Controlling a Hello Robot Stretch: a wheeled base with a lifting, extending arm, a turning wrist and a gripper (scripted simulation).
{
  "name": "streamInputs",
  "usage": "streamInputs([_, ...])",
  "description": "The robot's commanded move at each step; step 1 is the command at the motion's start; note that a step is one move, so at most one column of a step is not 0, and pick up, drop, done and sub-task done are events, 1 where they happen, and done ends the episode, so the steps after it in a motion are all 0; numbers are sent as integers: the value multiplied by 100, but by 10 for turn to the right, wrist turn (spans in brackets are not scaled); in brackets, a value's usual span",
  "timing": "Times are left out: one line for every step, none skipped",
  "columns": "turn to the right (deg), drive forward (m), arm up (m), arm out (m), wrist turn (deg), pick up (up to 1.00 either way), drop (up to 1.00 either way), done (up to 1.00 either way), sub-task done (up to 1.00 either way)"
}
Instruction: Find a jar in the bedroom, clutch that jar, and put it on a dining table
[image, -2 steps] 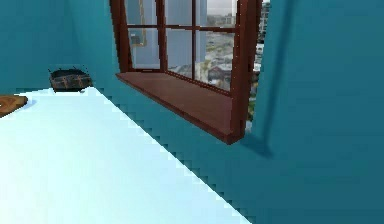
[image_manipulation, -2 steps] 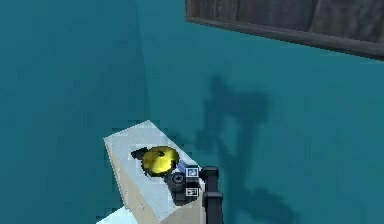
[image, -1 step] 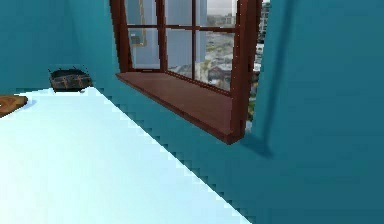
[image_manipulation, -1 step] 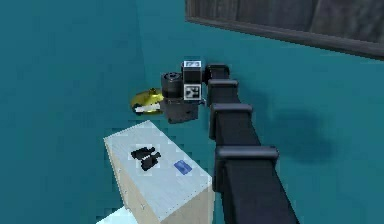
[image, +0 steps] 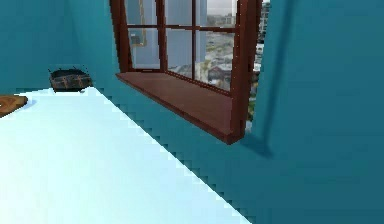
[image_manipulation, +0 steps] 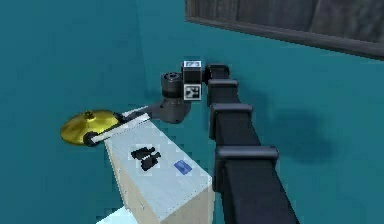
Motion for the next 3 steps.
streamInputs([0,0,0,0,-450,0,0,0,0])
streamInputs([0,0,0,0,-150,0,0,0,0])
streamInputs([0,0,0,-24,0,0,0,0,0])
